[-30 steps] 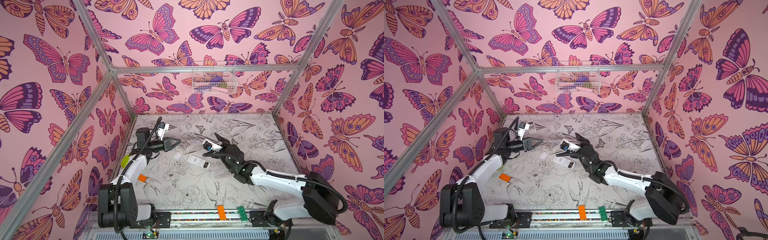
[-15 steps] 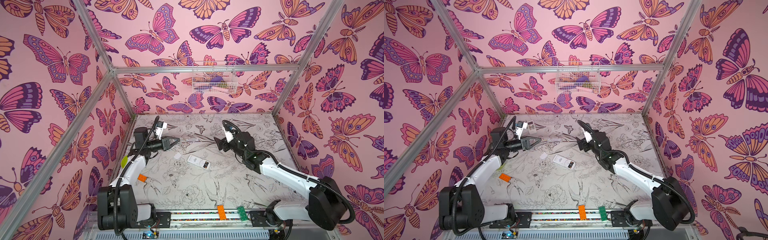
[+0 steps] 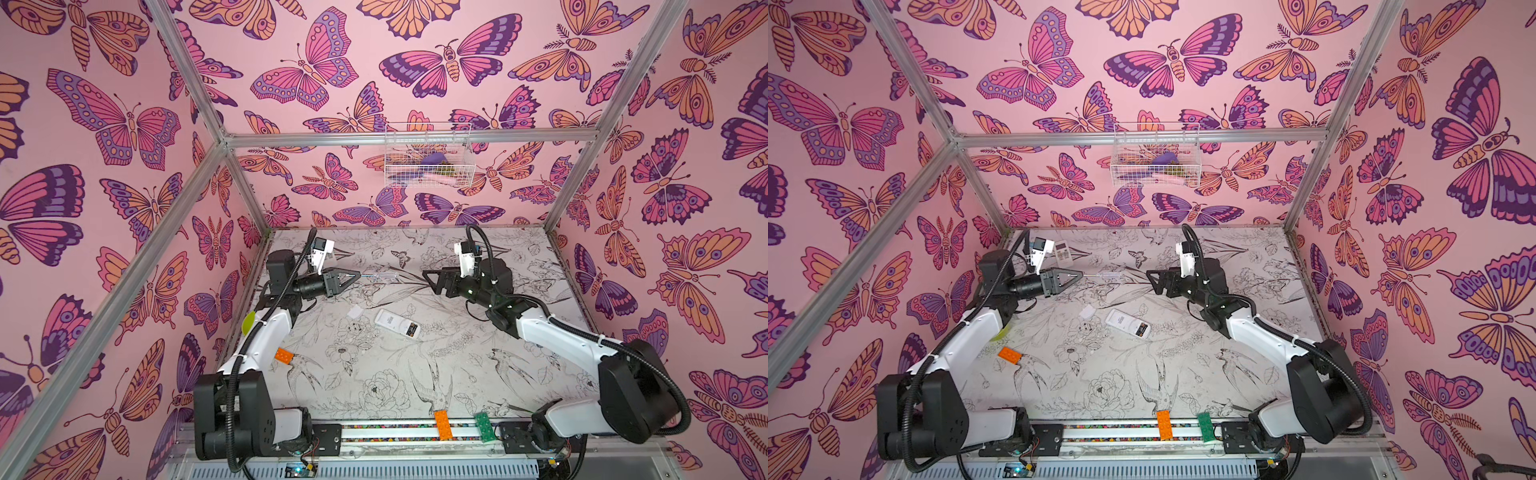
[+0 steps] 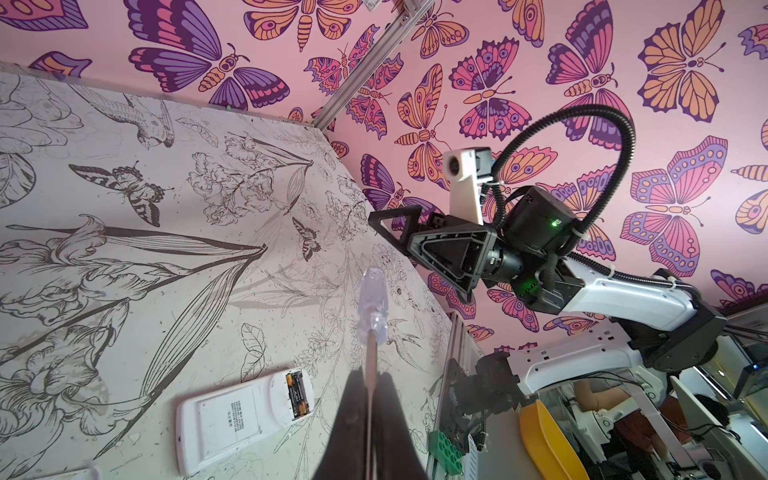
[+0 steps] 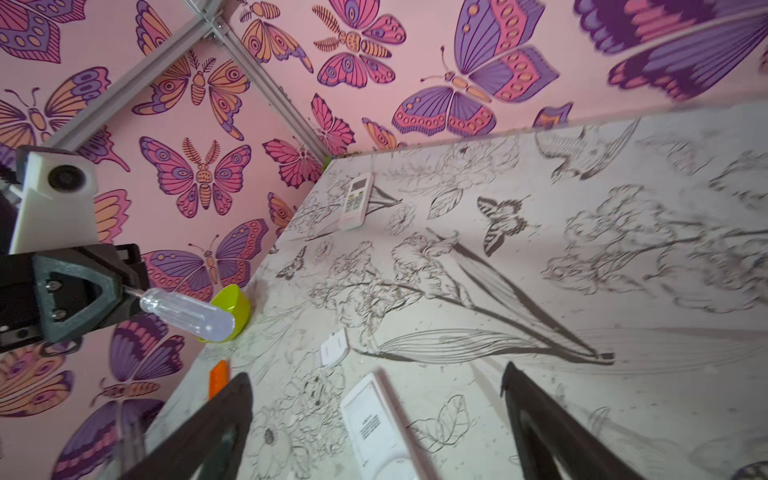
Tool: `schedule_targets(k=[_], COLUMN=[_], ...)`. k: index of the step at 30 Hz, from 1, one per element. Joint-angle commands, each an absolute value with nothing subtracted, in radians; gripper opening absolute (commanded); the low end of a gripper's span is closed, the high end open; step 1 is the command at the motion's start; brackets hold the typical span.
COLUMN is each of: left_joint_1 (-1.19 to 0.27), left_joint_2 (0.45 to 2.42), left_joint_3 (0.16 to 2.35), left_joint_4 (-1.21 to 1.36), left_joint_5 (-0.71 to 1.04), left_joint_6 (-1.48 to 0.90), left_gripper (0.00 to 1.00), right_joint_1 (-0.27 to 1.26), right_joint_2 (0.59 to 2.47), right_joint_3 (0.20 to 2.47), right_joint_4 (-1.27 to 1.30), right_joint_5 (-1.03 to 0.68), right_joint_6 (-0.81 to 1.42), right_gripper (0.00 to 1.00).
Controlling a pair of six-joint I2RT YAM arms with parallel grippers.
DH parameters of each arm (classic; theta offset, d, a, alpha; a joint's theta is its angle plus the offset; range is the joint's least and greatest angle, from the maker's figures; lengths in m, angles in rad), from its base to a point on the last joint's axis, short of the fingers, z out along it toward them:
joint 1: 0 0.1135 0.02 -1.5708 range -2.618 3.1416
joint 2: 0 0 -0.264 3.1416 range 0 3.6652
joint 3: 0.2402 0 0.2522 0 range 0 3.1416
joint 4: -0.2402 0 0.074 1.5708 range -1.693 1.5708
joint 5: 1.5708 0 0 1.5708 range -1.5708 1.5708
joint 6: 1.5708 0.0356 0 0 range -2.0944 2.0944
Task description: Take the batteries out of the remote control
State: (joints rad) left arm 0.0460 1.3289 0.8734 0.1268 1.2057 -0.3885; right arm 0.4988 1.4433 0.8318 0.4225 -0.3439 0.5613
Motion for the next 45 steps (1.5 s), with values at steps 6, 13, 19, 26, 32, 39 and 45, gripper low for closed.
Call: schedule_targets(k=[6,13,19,26,32,39,45], left_joint_1=[0.009,-0.008,-0.015,-0.015,-0.027,-0.038,-0.039], left_joint_2=[1.365,1.38,1.378,1.38,1.394,1.404,1.409], left_joint_3=[0.905,0.902,0.89,0.879,0.876,0.867,0.868], left_joint_4=[0.181,0.238,0.265,0.29,0.363,0.385,0.388], left_joint_5=[1.223,1.202,1.21,1.201,1.192,1.196,1.182], left_joint_6=[-0.439,-0.537,-0.546,-0.554,-0.634,-0.623,-0.622], left_gripper=[0.0,0.0,0.0,0.0,0.0,0.0,0.0], right_joint_1=[0.482,0.481,0.487,0.509,0.533,0.563,0.585], right_joint_2=[1.565,1.695,1.794,1.857,1.917,1.972,1.977], right_joint_3=[0.908,0.908,0.949,0.99,1.029,1.074,1.083], right_joint_4=[0.684,0.927,1.142,1.23,1.338,1.428,1.429], right_joint_5=[-0.634,-0.695,-0.797,-0.851,-0.862,-0.894,-0.909], right_joint_6=[0.832,1.015,1.177,1.24,1.32,1.393,1.387], right_gripper=[0.93,0.91,0.86,0.79,0.75,0.67,0.63])
